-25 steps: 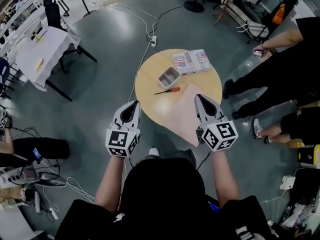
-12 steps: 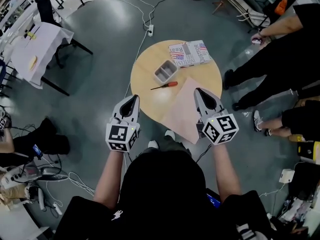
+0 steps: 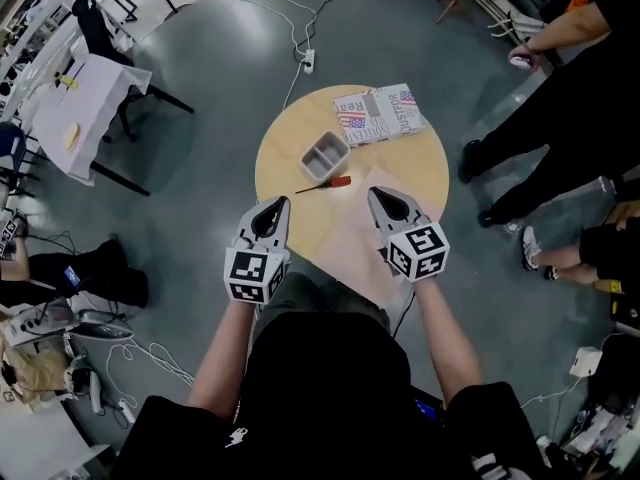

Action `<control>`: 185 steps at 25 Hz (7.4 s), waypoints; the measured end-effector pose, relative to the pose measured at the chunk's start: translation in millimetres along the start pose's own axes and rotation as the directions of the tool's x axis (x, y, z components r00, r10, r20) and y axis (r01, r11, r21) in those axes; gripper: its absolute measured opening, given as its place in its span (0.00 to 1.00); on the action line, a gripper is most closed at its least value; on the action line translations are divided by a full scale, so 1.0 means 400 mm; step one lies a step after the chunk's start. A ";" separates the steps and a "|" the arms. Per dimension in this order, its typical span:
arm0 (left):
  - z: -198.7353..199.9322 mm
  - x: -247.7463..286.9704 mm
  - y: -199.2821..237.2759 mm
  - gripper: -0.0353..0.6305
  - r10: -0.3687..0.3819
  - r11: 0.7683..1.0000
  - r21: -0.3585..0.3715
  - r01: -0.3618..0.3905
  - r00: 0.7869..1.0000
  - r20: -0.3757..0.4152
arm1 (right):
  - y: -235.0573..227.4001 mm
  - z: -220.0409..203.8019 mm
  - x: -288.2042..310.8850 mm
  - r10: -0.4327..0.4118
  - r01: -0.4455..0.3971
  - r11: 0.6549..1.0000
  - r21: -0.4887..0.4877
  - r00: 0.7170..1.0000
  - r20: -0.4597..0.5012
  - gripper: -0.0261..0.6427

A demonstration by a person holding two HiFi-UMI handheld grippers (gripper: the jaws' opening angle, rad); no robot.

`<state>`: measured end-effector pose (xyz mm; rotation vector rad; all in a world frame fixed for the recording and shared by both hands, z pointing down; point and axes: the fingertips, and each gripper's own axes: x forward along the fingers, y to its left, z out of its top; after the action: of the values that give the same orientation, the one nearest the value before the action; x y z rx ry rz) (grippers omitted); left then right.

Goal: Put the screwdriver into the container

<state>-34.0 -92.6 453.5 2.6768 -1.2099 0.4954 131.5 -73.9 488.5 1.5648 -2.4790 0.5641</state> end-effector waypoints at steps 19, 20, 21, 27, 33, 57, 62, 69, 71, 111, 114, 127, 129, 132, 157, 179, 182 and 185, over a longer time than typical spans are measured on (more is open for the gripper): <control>-0.154 0.161 -0.002 0.06 -0.041 0.999 0.008 0.043 0.986 -0.159 | -0.079 -0.173 0.187 0.032 -0.129 0.952 -0.278 0.944 -0.329 0.20; -0.158 0.162 0.000 0.06 -0.039 0.999 0.004 0.040 0.986 -0.160 | -0.076 -0.181 0.193 0.035 -0.143 0.945 -0.293 0.938 -0.345 0.22; -0.163 0.163 0.000 0.06 -0.037 0.999 -0.001 0.038 0.986 -0.160 | -0.074 -0.190 0.197 0.038 -0.158 0.939 -0.306 0.931 -0.363 0.24; -0.191 0.172 0.009 0.06 -0.024 0.999 -0.028 0.019 0.986 -0.164 | -0.076 -0.247 0.227 0.051 -0.239 0.904 -0.355 0.884 -0.464 0.35; -0.212 0.184 0.045 0.06 -0.002 0.999 -0.051 -0.006 0.988 -0.157 | -0.089 -0.277 0.273 0.049 -0.289 0.878 -0.383 0.848 -0.527 0.45; -0.311 0.221 0.130 0.06 0.073 0.981 -0.161 -0.105 0.979 -0.190 | -0.141 -0.400 0.402 0.011 -0.562 0.682 -0.467 0.647 -0.763 0.47; -0.321 0.220 0.146 0.06 0.079 0.978 -0.174 -0.114 0.978 -0.193 | -0.123 -0.425 0.410 0.015 -0.628 0.637 -0.448 0.590 -0.807 0.47; -0.332 0.223 0.153 0.06 0.076 0.975 -0.191 -0.114 0.978 -0.197 | -0.115 -0.446 0.417 -0.008 -0.687 0.589 -0.426 0.522 -0.853 0.47; -0.335 0.223 0.157 0.06 0.078 0.974 -0.194 -0.117 0.977 -0.197 | -0.113 -0.454 0.420 -0.016 -0.703 0.580 -0.411 0.495 -0.869 0.47; -0.328 0.144 0.179 0.06 0.110 0.960 -0.238 -0.148 0.980 -0.164 | -0.061 -0.437 0.379 -0.049 -0.750 0.524 -0.404 0.447 -0.893 0.18; -0.308 0.133 0.181 0.06 0.118 0.958 -0.245 -0.152 0.982 -0.147 | -0.049 -0.419 0.367 -0.030 -0.728 0.548 -0.412 0.474 -0.880 0.18; -0.200 0.082 0.145 0.06 0.133 0.972 -0.177 -0.152 0.985 -0.111 | -0.023 -0.317 0.284 0.032 -0.617 0.651 -0.442 0.604 -0.796 0.18; -0.177 0.075 0.139 0.06 0.133 0.977 -0.155 -0.147 0.986 -0.098 | -0.024 -0.296 0.271 0.030 -0.597 0.663 -0.452 0.625 -0.780 0.18; -0.145 0.075 0.127 0.06 0.123 0.983 -0.129 -0.132 0.989 -0.076 | -0.038 -0.267 0.252 0.019 -0.555 0.689 -0.466 0.657 -0.754 0.18; -0.066 0.300 0.183 0.06 -0.196 0.980 -0.006 0.196 0.977 -0.077 | -0.190 -0.159 0.232 -0.295 -0.189 0.839 -0.511 0.630 -0.718 0.18; -0.086 0.381 0.242 0.06 -0.302 0.952 0.009 0.304 0.948 -0.096 | -0.232 -0.212 0.331 -0.463 -0.271 0.761 -0.590 0.410 -0.786 0.18; -0.093 0.383 0.248 0.06 -0.303 0.952 0.002 0.305 0.948 -0.099 | -0.229 -0.209 0.339 -0.475 -0.301 0.742 -0.599 0.394 -0.786 0.18; -0.096 0.388 0.250 0.06 -0.305 0.952 -0.003 0.306 0.947 -0.096 | -0.233 -0.202 0.347 -0.499 -0.337 0.713 -0.614 0.371 -0.783 0.18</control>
<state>-22.3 -256.3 546.7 2.7442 -0.7476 0.5728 148.2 -194.1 629.4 0.6549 -1.3449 0.2566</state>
